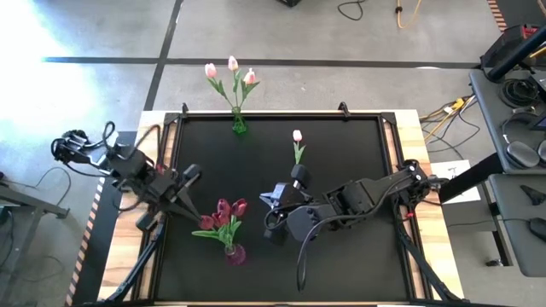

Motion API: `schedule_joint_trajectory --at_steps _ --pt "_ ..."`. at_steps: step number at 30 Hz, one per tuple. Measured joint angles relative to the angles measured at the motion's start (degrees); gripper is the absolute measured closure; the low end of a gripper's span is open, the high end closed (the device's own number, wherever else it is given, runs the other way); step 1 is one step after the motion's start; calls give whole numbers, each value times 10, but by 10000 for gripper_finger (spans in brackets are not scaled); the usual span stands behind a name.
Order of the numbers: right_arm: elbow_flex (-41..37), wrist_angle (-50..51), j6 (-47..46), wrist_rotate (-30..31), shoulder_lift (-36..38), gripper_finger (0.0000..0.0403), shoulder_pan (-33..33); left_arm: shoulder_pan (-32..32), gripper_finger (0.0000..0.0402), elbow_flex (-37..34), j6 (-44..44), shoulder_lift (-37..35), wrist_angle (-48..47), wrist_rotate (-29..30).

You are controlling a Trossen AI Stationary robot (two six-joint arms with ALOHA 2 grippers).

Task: Sort flowers into vase by color
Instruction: Put the red tulip into the purple vase

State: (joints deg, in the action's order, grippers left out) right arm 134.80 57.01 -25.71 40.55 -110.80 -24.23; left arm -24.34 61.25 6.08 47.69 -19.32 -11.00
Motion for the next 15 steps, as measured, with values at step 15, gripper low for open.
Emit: schedule_joint_trajectory --at_steps 15 --pt "0 -1 -2 0 0 394 0 -3 402 -70 39 -8 37 14"
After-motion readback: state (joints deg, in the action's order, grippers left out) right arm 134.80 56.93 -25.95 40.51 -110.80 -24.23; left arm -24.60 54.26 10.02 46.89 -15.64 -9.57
